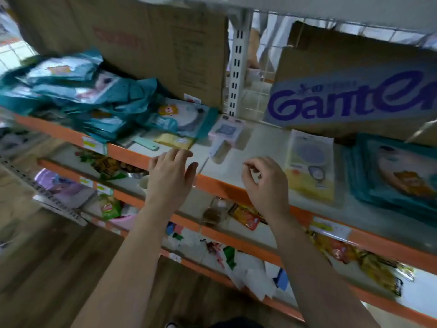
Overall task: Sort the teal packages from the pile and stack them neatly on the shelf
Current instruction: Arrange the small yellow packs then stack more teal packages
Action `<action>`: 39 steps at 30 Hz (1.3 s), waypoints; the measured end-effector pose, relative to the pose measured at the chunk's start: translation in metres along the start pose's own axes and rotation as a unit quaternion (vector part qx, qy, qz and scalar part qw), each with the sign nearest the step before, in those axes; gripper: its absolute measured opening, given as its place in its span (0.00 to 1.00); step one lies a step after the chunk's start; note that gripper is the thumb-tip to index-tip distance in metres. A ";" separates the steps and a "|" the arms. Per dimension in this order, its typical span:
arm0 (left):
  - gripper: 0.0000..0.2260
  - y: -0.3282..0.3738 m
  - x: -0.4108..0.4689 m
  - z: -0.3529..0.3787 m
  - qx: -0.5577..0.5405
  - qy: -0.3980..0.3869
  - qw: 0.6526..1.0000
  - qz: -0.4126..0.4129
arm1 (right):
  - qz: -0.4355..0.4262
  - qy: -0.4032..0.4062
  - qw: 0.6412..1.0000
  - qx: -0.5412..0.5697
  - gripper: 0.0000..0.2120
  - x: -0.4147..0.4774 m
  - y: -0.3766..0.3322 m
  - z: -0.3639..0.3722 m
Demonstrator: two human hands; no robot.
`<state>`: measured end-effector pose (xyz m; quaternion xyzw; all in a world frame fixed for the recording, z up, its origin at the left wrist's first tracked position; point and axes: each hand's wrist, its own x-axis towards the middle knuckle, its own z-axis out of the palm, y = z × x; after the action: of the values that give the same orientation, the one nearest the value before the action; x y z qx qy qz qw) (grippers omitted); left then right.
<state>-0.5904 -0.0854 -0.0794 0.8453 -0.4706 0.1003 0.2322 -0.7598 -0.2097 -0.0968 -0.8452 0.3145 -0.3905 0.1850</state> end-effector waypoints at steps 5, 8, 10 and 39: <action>0.12 -0.080 0.005 -0.029 0.015 0.003 1.000 -0.007 | 0.003 0.000 1.000 0.023 0.04 0.015 -0.058 0.064; 0.12 -0.119 0.010 -0.041 0.016 -0.006 1.000 -0.022 | 0.011 -0.011 1.000 0.025 0.05 0.024 -0.078 0.095; 0.12 -0.141 0.014 -0.045 0.007 -0.003 0.999 -0.036 | 0.010 -0.019 0.999 0.028 0.05 0.033 -0.089 0.115; 0.11 -0.422 0.223 -0.066 0.011 0.106 0.987 -0.120 | -0.016 -0.167 0.984 0.057 0.17 0.338 -0.229 0.421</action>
<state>-0.1123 -0.0306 -0.0615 0.8826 -0.3375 0.1657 0.2821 -0.1762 -0.2416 -0.0485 -0.8916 0.2427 -0.2644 0.2760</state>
